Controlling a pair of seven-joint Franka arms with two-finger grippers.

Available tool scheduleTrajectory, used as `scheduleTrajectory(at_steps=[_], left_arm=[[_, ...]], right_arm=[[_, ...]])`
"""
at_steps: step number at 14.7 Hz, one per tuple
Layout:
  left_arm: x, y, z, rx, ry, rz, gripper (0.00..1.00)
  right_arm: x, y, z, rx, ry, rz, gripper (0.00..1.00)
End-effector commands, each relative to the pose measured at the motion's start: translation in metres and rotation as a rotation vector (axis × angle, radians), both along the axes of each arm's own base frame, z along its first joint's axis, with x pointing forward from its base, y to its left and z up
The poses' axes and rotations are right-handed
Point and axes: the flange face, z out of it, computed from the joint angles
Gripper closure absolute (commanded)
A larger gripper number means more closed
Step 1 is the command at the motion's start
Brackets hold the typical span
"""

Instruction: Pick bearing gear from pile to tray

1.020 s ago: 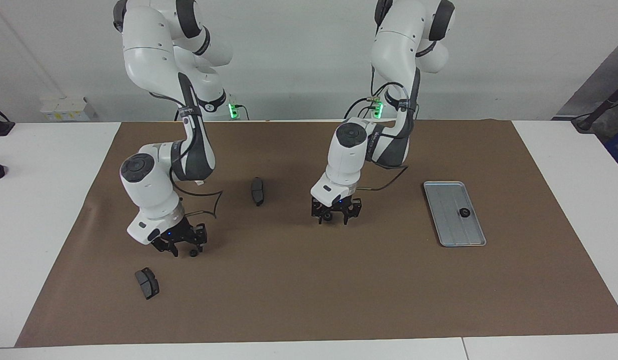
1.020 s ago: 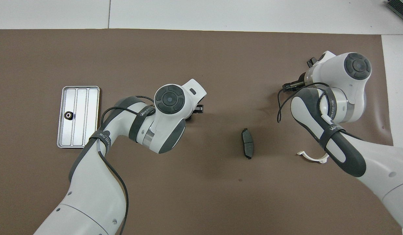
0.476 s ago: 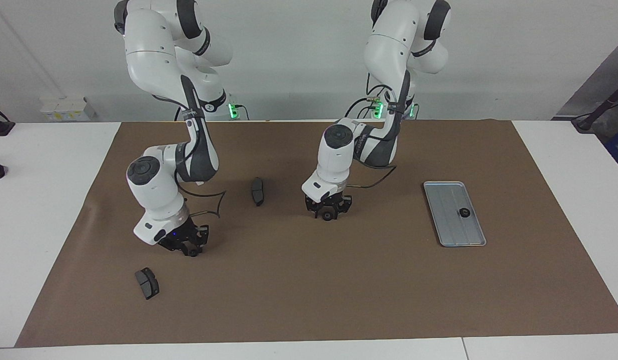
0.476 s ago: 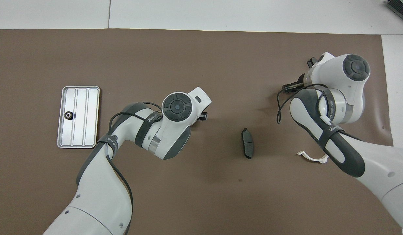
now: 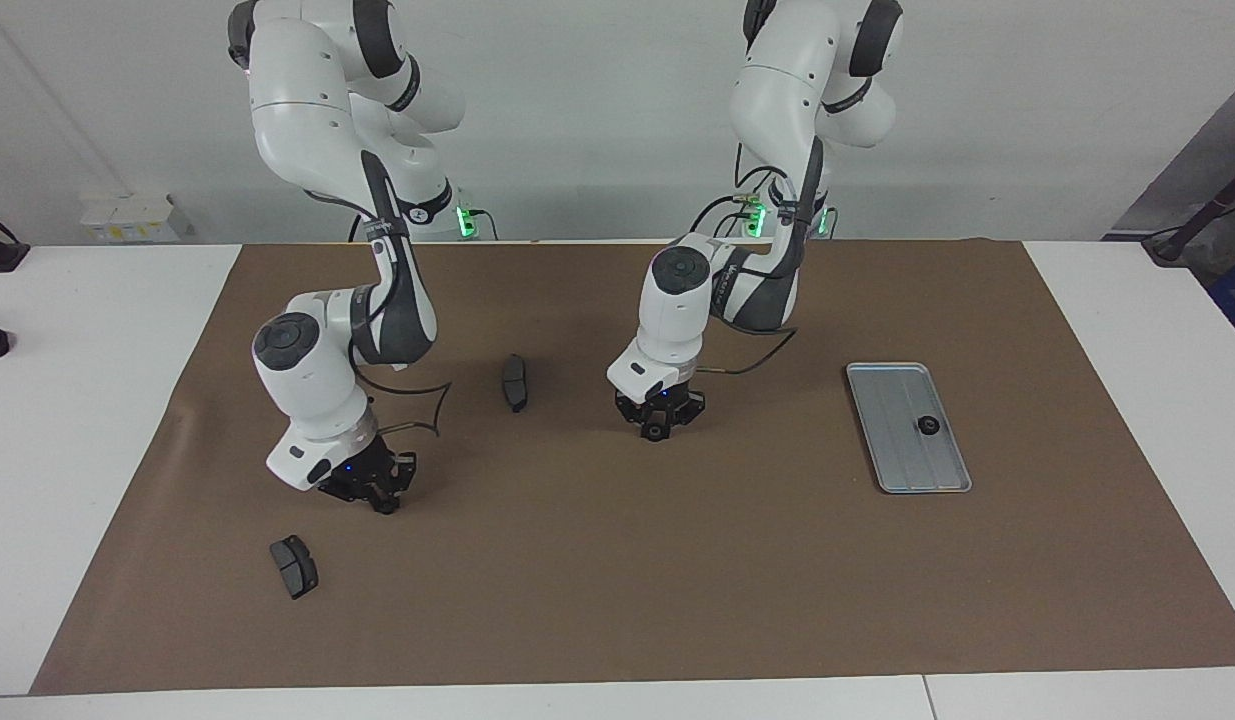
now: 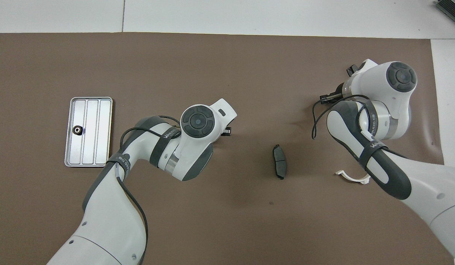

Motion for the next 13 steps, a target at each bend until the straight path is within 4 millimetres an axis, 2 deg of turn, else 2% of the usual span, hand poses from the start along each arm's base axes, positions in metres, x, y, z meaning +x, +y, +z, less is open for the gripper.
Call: scheduleTrajectory(at_steps=[1,2,3,5,6,8,9,11,13], left_arm=[[0.036,0.034,0.028,0.010,-0.012,0.061,0.91],[0.057,0.053,0.043,0.014,-0.010,0.093,0.93],[0.074,0.072,0.046,0.024,0.002,0.109,0.93],[0.099,0.117,0.056,0.018,0.007,0.139,0.93],[0.108,0.142,0.058,0.011,0.012,0.153,0.93],[0.121,0.193,0.056,-0.010,0.032,0.142,0.93],[0.123,0.217,0.056,-0.017,0.054,0.126,0.93],[0.119,0.268,0.051,-0.010,0.089,0.068,0.93],[0.109,0.317,0.049,-0.043,0.103,0.039,0.93]], right_arm=[[-0.010,0.001,0.056,-0.004,0.020,-0.060,1.00],[-0.017,0.005,0.078,-0.002,0.029,-0.097,1.00],[-0.022,0.012,0.096,0.004,0.032,-0.128,1.00],[-0.036,0.053,0.124,0.009,0.056,-0.172,1.00],[-0.041,0.079,0.129,0.018,0.074,-0.199,1.00],[-0.055,0.146,0.131,0.041,0.072,-0.258,1.00],[-0.059,0.165,0.131,0.054,0.062,-0.289,1.00],[-0.068,0.224,0.120,0.103,0.020,-0.312,1.00],[-0.079,0.273,0.104,0.154,-0.010,-0.360,1.00]])
